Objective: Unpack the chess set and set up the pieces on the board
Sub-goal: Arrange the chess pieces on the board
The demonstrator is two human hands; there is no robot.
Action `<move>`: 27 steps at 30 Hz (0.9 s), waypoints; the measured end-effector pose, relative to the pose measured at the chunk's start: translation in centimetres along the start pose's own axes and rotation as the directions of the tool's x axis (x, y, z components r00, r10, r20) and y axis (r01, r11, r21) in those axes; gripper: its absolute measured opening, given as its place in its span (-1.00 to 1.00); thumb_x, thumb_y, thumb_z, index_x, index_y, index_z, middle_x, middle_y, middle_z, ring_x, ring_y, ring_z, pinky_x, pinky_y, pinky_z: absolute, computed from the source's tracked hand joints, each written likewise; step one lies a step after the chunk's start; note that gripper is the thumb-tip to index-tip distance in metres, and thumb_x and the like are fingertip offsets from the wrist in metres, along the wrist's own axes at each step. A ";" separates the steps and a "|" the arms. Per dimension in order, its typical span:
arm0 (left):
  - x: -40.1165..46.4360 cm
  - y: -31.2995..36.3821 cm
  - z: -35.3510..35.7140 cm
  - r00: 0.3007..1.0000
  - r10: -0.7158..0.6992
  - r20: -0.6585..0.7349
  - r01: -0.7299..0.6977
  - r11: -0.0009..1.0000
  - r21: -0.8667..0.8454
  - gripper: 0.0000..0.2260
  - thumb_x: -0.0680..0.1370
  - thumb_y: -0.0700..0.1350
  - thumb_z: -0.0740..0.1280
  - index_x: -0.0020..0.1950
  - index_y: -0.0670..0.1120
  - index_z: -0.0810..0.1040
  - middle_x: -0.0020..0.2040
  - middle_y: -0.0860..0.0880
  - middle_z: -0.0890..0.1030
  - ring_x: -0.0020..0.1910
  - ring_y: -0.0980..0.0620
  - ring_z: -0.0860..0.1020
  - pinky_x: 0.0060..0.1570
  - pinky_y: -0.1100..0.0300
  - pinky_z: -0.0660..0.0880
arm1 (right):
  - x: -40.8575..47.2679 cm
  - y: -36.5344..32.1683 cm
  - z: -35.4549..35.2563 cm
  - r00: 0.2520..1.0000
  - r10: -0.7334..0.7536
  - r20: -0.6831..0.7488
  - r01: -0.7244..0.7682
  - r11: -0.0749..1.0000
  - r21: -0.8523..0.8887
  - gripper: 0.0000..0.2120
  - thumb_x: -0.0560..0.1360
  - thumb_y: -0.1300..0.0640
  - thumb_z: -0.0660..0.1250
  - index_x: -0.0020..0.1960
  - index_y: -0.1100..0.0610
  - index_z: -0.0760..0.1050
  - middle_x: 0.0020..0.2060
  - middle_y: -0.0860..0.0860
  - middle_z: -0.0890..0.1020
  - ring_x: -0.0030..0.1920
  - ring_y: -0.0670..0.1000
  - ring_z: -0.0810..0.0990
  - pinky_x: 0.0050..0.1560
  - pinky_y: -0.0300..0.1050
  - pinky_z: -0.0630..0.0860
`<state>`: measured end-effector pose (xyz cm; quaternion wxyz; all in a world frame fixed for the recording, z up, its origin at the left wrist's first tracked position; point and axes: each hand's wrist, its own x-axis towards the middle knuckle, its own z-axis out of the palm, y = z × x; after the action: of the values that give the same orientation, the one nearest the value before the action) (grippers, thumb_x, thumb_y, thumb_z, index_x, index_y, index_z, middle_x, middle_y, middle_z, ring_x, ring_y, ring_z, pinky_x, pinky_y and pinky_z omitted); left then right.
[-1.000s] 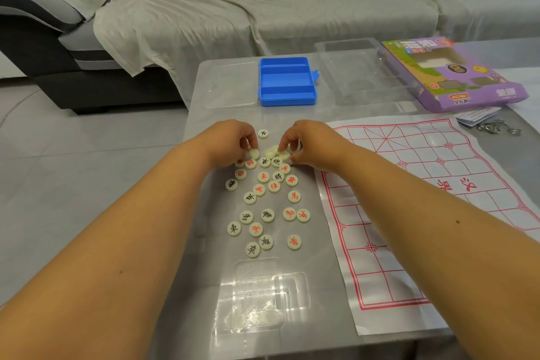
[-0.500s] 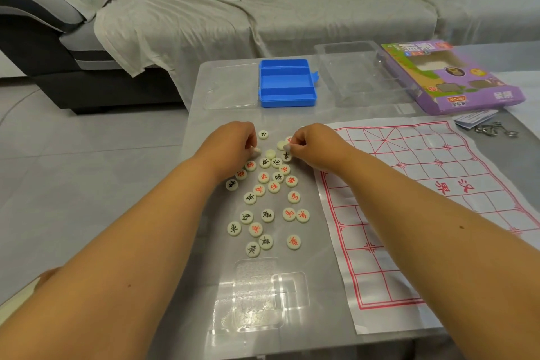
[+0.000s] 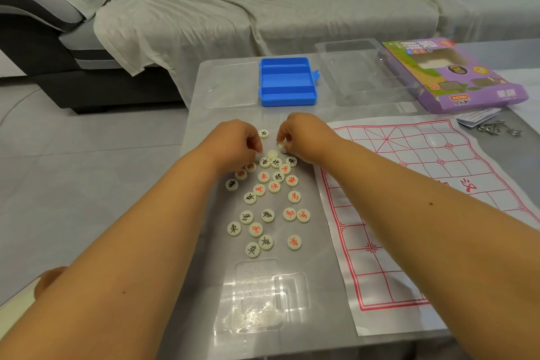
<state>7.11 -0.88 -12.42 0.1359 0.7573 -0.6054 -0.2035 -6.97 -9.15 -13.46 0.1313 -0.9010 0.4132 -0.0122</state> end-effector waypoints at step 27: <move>1.0 3.1 1.2 0.995 -0.067 -0.080 0.071 0.997 0.040 -0.92 0.47 -0.14 0.43 -0.10 -0.04 0.55 -0.07 -0.04 0.60 -0.11 0.00 0.53 -0.13 0.18 0.47 | -1.3 0.1 -0.7 0.996 0.074 -0.046 -0.067 0.987 0.147 -0.81 0.48 0.19 0.37 0.09 0.08 0.52 -0.02 0.01 0.58 -0.01 0.04 0.54 0.10 -0.09 0.51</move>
<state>4.07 -2.51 -12.18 0.1362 0.7879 -0.5773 -0.1654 -8.01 -8.44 -12.70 0.1863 -0.8733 0.4461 -0.0606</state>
